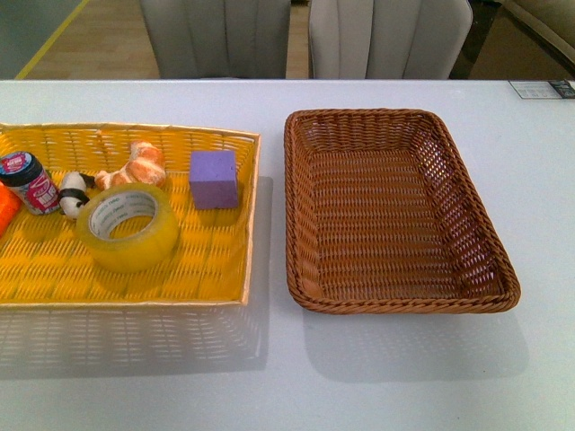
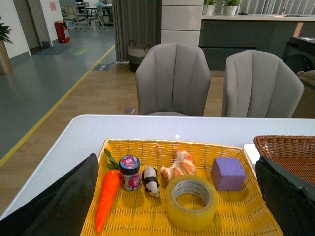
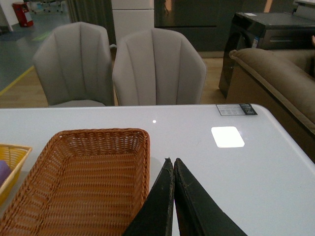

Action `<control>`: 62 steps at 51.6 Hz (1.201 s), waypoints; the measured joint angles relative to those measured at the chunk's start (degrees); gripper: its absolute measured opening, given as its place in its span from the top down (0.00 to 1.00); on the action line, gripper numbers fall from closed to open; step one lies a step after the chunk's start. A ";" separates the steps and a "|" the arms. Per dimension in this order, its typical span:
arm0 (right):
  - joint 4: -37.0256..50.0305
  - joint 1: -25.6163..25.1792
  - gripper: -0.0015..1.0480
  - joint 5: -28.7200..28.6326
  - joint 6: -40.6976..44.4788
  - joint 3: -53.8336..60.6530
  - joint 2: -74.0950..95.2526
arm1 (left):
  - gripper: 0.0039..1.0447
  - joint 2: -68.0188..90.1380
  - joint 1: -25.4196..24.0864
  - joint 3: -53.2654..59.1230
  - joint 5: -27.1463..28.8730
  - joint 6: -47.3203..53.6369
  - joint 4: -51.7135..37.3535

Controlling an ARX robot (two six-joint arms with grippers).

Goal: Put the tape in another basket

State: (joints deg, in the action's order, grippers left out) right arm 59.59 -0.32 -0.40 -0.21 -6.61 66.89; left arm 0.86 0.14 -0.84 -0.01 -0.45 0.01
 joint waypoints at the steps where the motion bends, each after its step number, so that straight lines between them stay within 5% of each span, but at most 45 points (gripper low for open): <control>1: -0.59 0.02 0.98 0.07 0.00 0.42 -0.92 | 0.08 0.00 0.00 0.00 0.00 0.00 0.00; 62: -41.00 0.11 0.98 0.39 0.00 5.31 -48.33 | 0.08 0.00 0.00 0.00 0.00 0.00 0.00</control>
State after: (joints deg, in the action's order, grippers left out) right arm 18.59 -0.21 -0.01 -0.21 -1.30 18.57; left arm 0.86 0.14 -0.84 -0.01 -0.45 0.01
